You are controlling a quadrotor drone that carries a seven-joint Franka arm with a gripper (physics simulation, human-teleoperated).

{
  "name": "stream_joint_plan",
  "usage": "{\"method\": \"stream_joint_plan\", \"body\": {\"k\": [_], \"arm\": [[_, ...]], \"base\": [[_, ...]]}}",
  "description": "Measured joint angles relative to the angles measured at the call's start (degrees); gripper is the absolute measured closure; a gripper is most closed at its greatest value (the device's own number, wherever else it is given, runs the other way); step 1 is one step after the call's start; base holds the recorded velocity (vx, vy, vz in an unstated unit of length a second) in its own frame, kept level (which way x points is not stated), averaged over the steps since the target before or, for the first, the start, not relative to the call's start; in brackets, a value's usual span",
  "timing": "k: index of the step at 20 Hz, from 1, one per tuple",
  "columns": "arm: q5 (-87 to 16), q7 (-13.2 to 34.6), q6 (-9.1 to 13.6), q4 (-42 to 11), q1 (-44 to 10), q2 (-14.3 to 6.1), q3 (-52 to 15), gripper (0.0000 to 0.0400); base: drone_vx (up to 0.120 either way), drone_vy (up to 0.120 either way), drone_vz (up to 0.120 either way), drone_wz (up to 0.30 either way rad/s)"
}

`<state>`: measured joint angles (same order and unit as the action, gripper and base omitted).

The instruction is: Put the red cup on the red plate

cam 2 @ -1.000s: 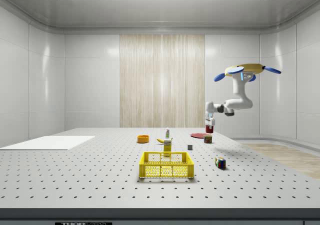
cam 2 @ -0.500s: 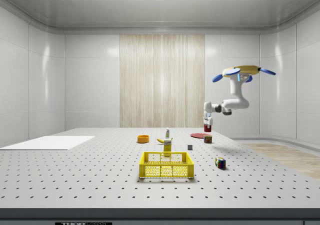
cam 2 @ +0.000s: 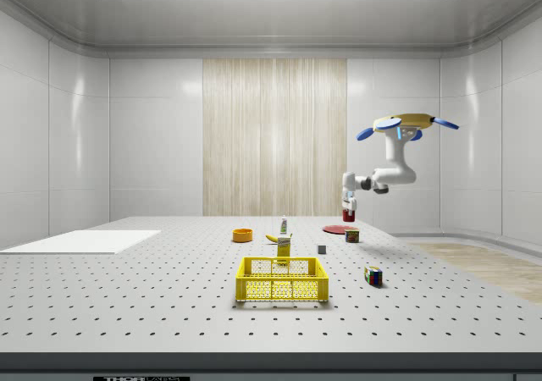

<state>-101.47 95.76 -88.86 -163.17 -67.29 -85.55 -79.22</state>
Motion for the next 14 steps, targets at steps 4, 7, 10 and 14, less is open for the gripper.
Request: {"method": "stream_joint_plan", "body": {"k": [4,7,10,14], "arm": [[0.2,0.1,-0.4,0.0,-0.1,-0.4,-0.1,0.03],[0.3,0.1,-0.6,0.0,-0.1,-0.7,-0.1,0.03],[0.4,0.2,-0.9,0.0,-0.2,-1.0,-0.1,0.03],[0.5,0.2,-1.2,0.1,-0.3,-1.3,-0.2,0.03]], "base": [[0.0,-0.12,0.0,0.0],[0.0,-0.12,0.0,0.0],[0.0,-0.12,0.0,0.0],[0.0,-0.12,0.0,0.0]]}}
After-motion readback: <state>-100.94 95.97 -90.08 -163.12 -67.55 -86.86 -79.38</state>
